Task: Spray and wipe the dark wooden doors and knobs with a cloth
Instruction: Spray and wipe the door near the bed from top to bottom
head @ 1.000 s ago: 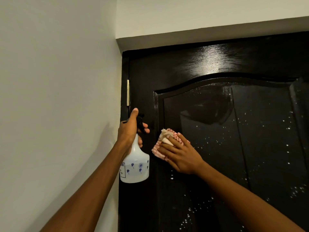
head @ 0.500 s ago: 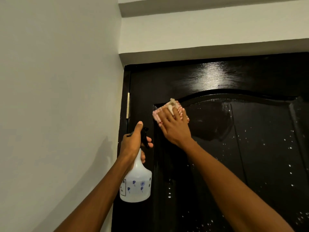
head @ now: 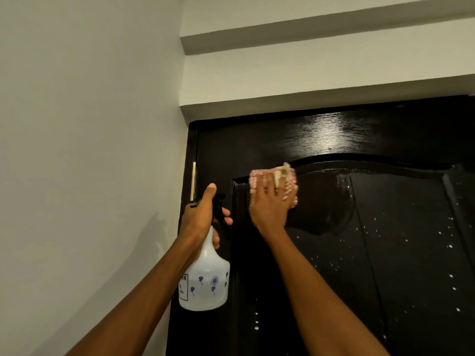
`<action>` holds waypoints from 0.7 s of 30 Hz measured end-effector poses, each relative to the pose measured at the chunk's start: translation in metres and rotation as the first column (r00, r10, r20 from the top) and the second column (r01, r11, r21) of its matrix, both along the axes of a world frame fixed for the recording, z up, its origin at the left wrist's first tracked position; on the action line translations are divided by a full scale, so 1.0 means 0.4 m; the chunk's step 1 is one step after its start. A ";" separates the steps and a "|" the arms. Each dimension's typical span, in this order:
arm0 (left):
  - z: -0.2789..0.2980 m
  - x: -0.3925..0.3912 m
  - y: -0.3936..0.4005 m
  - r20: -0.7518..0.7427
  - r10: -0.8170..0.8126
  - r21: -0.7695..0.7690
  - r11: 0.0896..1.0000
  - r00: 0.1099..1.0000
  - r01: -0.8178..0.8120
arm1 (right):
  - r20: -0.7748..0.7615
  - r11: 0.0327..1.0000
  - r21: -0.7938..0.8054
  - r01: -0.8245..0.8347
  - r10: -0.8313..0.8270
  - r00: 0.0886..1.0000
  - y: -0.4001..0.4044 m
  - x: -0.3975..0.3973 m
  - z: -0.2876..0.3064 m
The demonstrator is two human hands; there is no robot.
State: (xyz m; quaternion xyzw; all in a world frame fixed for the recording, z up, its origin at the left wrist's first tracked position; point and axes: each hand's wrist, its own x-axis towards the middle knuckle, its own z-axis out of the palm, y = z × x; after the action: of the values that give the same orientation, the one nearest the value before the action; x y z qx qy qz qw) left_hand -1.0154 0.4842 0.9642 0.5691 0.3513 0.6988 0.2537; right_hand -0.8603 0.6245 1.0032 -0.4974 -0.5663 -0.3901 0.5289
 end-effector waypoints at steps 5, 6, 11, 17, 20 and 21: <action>0.013 0.017 -0.018 -0.001 0.031 0.008 1.000 1.000 -0.031 | 0.318 1.000 -0.019 0.024 -0.017 0.948 0.039 -0.069 -0.038; 0.007 0.017 -0.020 -0.003 0.027 0.005 1.000 1.000 -0.027 | 0.336 0.999 -0.023 0.044 -0.034 0.941 0.036 -0.054 -0.030; -0.009 -0.002 -0.021 0.019 0.045 -0.015 0.999 0.999 -0.044 | 0.335 0.997 0.007 0.075 -0.073 0.939 -0.008 0.032 0.033; -0.023 -0.016 -0.017 0.011 0.023 -0.021 1.000 1.000 -0.023 | 0.006 0.995 0.086 0.045 -0.046 0.999 -0.018 0.136 0.031; -0.032 -0.014 -0.015 0.001 0.016 -0.028 0.999 1.000 -0.016 | -0.171 0.997 0.071 0.038 -0.025 0.985 -0.009 0.178 0.025; -0.033 -0.012 -0.013 -0.003 0.020 -0.028 0.999 1.000 -0.020 | -0.216 0.998 0.066 0.023 -0.008 0.976 -0.008 0.175 0.023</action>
State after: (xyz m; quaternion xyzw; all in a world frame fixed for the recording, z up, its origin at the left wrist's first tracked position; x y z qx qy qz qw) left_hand -1.0203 0.4791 0.9509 0.5629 0.3672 0.6954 0.2544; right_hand -0.7905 0.6213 1.0123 -0.5229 -0.4883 -0.3571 0.6005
